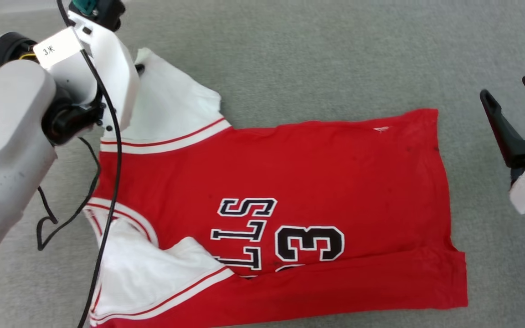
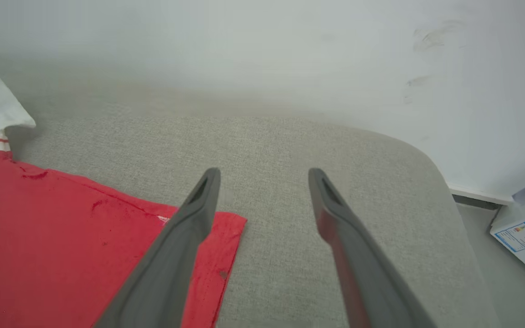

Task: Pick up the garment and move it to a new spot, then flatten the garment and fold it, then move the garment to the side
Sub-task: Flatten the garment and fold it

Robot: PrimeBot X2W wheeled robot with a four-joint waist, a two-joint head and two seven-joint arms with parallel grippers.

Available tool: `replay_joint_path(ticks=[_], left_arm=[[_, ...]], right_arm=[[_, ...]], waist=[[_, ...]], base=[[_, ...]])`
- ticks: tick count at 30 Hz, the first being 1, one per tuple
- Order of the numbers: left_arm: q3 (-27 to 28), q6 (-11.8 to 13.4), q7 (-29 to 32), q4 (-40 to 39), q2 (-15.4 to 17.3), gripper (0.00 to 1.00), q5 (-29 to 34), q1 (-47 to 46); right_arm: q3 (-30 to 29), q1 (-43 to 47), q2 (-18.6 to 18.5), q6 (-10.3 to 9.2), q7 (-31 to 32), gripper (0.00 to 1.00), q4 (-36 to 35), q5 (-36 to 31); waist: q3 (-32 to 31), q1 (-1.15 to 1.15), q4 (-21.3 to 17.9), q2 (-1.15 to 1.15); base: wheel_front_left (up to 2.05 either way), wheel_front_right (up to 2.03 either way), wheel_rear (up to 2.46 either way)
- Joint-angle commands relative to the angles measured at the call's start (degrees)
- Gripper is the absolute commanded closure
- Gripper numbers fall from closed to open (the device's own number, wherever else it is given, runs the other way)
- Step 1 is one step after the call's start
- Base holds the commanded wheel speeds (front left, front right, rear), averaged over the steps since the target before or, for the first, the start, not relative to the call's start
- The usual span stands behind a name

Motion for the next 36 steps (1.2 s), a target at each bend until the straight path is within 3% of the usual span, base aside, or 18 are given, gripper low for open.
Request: replay_joint_path(ticks=[1, 9, 15, 28, 36], left_arm=[[0.0, -0.1, -0.9, -0.5, 0.1, 1.0, 0.2, 1.1], [-1.3, -0.1, -4.8, -5.2, 0.6, 1.0, 1.1, 2.7], [-1.5, 0.0, -6.0, -8.6, 0.3, 1.0, 1.9, 1.6], [-1.5, 0.3, -7.9, -11.9, -1.0, 1.0, 4.0, -1.6], [-1.8, 0.1, -9.2, -10.8, -0.8, 1.0, 3.4, -1.7]], right_arm=[[0.8, -1.5, -1.9, -0.06, 2.3, 0.0, 0.5, 1.1], [9.6, -9.3, -12.0, -0.07, 23.4, 0.0, 5.0, 11.4], [15.3, -14.9, -14.9, -0.07, 33.8, 0.0, 10.2, 15.2], [25.8, -21.7, -13.1, -0.07, 33.9, 0.0, 23.6, 13.5], [32.1, -22.5, -12.3, -0.05, 31.1, 0.0, 27.6, 17.2]], waist=[[-1.5, 0.0, 1.7, 0.0], [-2.3, 0.0, 4.9, 0.0], [-0.5, 0.0, 7.1, 0.0], [5.2, 0.0, 10.4, 0.0], [5.6, 0.0, 10.3, 0.0]], base=[[0.0, 0.0, 0.0], [0.0, 0.0, 0.0], [0.0, 0.0, 0.0], [0.0, 0.0, 0.0], [0.0, 0.0, 0.0]])
